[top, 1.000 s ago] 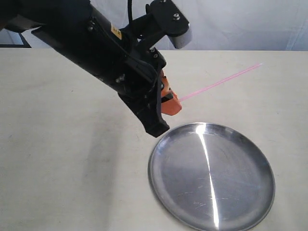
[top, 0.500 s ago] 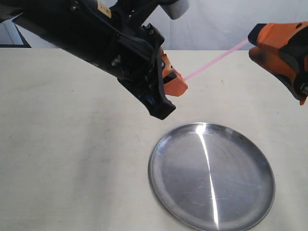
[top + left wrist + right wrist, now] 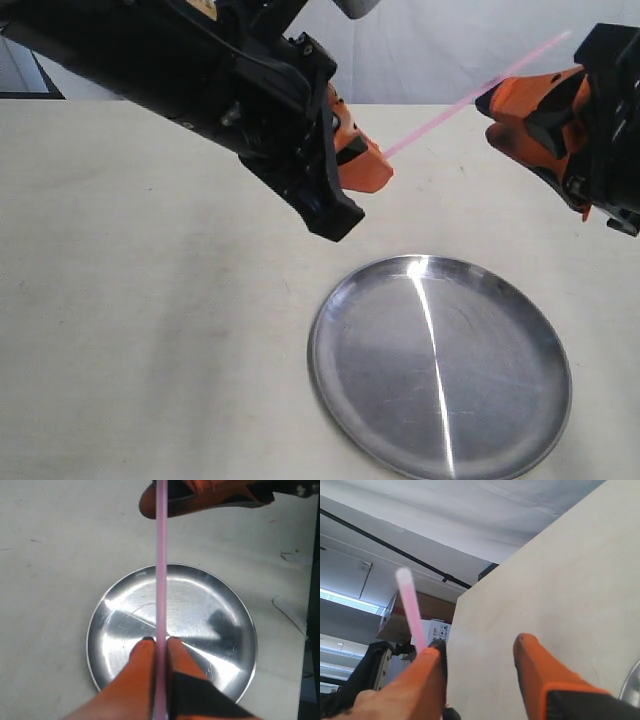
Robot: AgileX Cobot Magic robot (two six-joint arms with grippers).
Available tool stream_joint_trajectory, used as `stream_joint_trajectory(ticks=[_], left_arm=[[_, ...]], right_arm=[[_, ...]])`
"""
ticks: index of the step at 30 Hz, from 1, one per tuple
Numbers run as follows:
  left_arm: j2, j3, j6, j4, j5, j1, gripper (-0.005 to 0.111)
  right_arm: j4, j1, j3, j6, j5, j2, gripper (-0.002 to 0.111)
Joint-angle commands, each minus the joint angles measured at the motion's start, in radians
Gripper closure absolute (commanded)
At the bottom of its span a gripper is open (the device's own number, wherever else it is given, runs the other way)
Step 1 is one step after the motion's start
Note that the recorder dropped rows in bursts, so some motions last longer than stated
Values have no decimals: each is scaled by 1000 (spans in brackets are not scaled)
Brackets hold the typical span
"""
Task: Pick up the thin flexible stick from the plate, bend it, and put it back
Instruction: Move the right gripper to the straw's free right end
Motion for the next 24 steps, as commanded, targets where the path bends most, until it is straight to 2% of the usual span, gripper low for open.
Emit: stream_joint_trajectory(ticks=[1,7,14,24], left_arm=[[-11,2,-6,-14,5,2,107],[-11,2,-6,28,-15,2,107],[-11,2,-112,144,-47,2,107],[-11,2,-112,121,-43,11,107]], right_arm=[[4,3,-54,-16,17,16,64],[4,3,-89,-22,53,16,64],[4,6,-89,-24,74,16,64],[4,6,-89,-24,32,23,64]])
